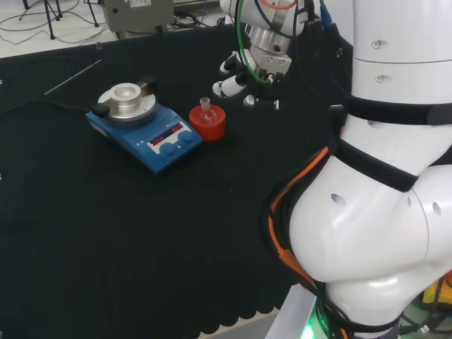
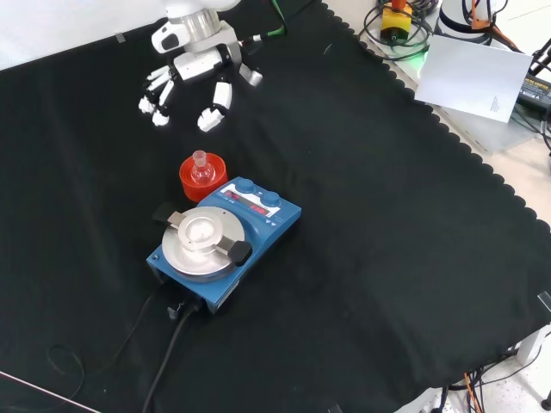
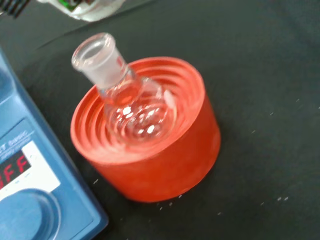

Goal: Pick up the round-bottom flask.

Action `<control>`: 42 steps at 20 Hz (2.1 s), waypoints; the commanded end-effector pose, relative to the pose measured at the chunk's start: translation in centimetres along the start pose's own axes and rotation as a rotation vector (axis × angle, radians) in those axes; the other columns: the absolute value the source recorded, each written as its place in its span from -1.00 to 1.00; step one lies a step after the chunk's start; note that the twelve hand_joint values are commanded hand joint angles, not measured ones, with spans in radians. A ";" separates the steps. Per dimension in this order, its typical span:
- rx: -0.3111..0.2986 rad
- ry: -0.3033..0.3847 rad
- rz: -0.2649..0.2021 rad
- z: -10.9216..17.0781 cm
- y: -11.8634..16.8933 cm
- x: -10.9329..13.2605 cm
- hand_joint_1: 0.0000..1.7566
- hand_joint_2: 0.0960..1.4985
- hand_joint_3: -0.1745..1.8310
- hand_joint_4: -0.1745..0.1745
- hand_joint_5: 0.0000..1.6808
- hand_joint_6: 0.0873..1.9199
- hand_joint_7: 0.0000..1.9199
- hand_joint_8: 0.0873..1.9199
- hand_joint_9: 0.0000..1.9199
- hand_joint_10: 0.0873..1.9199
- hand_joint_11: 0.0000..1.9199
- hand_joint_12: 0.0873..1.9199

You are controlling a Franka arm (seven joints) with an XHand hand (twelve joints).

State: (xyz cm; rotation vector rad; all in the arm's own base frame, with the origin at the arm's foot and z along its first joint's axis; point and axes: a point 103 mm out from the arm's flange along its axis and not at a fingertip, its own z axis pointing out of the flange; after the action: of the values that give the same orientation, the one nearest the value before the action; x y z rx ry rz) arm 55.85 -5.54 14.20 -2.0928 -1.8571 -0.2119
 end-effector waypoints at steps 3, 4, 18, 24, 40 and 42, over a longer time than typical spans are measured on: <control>0.001 0.007 -0.030 1.4 -0.2 0.4 -0.02 -0.29 -0.12 0.10 -0.18 -0.98 -0.88 -0.45 -0.73 -0.34 -1.00 0.24; 0.004 0.007 -0.031 1.5 -0.2 0.4 -0.01 -0.30 -0.13 0.11 -0.17 -0.98 -0.88 -0.45 -0.73 -0.34 -1.00 0.24; 0.005 0.019 -0.054 4.1 0.3 0.8 0.01 -0.32 -0.13 0.17 -0.11 -0.94 -0.87 -0.46 -0.73 -0.34 -1.00 0.23; 0.005 0.034 -0.061 4.1 0.5 0.3 0.01 -0.33 -0.14 0.16 -0.11 -0.93 -0.86 -0.46 -0.73 -0.34 -1.00 0.23; 0.007 0.034 -0.077 5.5 1.4 0.6 0.03 -0.34 -0.14 0.19 -0.21 -0.57 -0.82 -0.49 -0.70 -0.37 -1.00 0.24; 0.012 0.027 -0.075 6.0 1.7 1.0 0.03 -0.34 -0.14 0.19 -0.21 -0.56 -0.82 -0.49 -0.70 -0.37 -1.00 0.24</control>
State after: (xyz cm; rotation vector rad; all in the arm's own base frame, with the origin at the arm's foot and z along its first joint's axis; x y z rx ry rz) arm 56.64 -3.28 9.14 -2.0016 -1.9146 -0.2646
